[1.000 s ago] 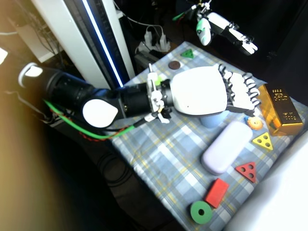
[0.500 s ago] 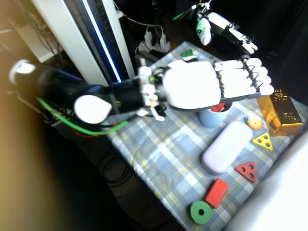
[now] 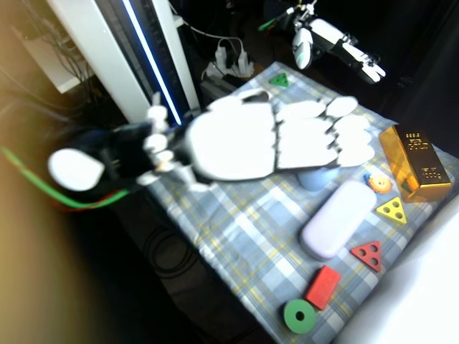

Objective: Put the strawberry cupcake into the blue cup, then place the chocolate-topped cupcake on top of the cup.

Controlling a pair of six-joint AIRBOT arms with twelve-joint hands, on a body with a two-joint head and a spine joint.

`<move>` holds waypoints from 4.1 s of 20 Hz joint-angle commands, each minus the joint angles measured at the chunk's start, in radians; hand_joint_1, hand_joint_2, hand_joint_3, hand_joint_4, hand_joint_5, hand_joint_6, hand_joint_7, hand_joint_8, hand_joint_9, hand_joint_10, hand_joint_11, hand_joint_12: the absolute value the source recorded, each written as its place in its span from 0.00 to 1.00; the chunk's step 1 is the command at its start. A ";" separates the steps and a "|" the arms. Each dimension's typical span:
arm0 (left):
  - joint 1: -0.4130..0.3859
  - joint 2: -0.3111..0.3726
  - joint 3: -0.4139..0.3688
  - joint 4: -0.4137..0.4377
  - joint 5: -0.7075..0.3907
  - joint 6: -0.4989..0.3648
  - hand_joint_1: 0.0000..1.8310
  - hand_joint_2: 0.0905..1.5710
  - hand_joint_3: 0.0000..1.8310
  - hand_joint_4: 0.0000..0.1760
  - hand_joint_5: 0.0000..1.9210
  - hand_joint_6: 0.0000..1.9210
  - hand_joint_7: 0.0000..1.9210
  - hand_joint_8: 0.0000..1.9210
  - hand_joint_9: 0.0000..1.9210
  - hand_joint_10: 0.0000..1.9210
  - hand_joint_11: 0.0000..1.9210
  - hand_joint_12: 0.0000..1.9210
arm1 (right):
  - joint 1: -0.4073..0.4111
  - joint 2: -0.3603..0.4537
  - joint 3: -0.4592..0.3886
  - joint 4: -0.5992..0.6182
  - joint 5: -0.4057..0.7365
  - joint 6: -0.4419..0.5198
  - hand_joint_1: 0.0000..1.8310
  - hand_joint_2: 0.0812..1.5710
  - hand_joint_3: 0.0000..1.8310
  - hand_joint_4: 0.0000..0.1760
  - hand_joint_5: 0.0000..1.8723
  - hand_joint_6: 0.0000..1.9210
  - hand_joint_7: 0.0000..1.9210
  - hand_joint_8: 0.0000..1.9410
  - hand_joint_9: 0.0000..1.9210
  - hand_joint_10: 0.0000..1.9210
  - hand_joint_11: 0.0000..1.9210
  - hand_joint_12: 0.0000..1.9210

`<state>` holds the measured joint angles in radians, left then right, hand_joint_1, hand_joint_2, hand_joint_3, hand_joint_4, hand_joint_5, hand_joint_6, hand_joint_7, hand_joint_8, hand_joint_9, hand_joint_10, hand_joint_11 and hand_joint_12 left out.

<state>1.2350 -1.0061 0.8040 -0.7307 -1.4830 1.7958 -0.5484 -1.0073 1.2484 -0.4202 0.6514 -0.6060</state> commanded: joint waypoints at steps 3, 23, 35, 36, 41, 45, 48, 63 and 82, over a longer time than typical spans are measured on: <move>-0.024 0.005 0.022 0.074 -0.061 -0.018 0.09 0.51 0.00 0.19 0.06 0.00 0.07 0.00 0.04 0.00 0.00 0.00 | -0.070 0.069 -0.048 0.130 0.189 -0.017 0.00 0.45 0.00 0.44 0.00 0.00 0.00 0.00 0.00 0.00 0.00 0.00; -0.168 -0.085 0.199 0.140 0.248 -0.018 0.37 0.45 0.00 0.66 0.20 0.01 0.19 0.00 0.05 0.00 0.00 0.00 | -0.768 0.327 -0.384 0.749 0.779 -0.382 0.07 0.49 0.00 0.16 0.00 0.00 0.00 0.00 0.00 0.00 0.00 0.00; -0.183 -0.113 0.250 0.117 0.300 -0.018 0.46 0.45 0.00 0.51 0.26 0.01 0.25 0.01 0.07 0.00 0.00 0.00 | -0.770 0.326 -0.389 0.743 0.780 -0.377 0.09 0.49 0.00 0.00 0.00 0.00 0.00 0.00 0.00 0.00 0.00 0.00; -0.185 -0.118 0.258 0.112 0.307 -0.018 0.47 0.45 0.00 0.59 0.26 0.01 0.26 0.01 0.07 0.00 0.00 0.00 | -0.771 0.325 -0.389 0.743 0.780 -0.377 0.08 0.48 0.00 0.00 0.00 0.00 0.00 0.00 0.00 0.00 0.00 0.00; -0.188 -0.129 0.279 0.098 0.319 -0.018 0.53 0.48 0.00 0.56 0.33 0.01 0.34 0.01 0.08 0.00 0.00 0.00 | -0.772 0.319 -0.389 0.743 0.780 -0.377 0.09 0.50 0.00 0.00 0.00 0.00 0.00 0.00 0.00 0.00 0.00 0.00; -0.194 -0.129 0.287 0.093 0.321 -0.018 0.51 0.48 0.00 0.67 0.38 0.00 0.41 0.01 0.09 0.00 0.00 0.00 | -0.776 0.315 -0.389 0.743 0.780 -0.376 0.10 0.49 0.00 0.09 0.00 0.00 0.00 0.00 0.00 0.00 0.00 0.00; -0.194 -0.132 0.290 0.091 0.324 -0.018 0.53 0.49 0.00 0.76 0.41 0.00 0.46 0.01 0.12 0.00 0.00 0.00 | -0.777 0.312 -0.389 0.743 0.780 -0.376 0.11 0.49 0.00 0.00 0.00 0.00 0.00 0.00 0.00 0.00 0.00 0.00; -0.225 -0.049 0.206 0.147 0.233 -0.018 0.54 0.55 0.00 0.71 0.48 0.00 0.46 0.00 0.15 0.00 0.00 0.00 | -0.790 0.307 -0.389 0.749 0.780 -0.361 0.11 0.49 0.00 0.00 0.00 0.00 0.00 0.00 0.00 0.00 0.00 0.00; -0.403 -0.010 0.219 0.264 0.269 -0.017 0.58 0.54 0.00 0.88 0.49 0.00 0.42 0.01 0.17 0.00 0.00 0.00 | -0.799 0.302 -0.389 0.752 0.771 -0.354 0.10 0.49 0.00 0.17 0.00 0.00 0.00 0.00 0.00 0.00 0.00 0.00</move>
<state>0.8364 -1.0157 1.0248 -0.4999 -1.1034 1.7855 -1.3525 -0.7063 0.8597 0.3183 1.3010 -0.9668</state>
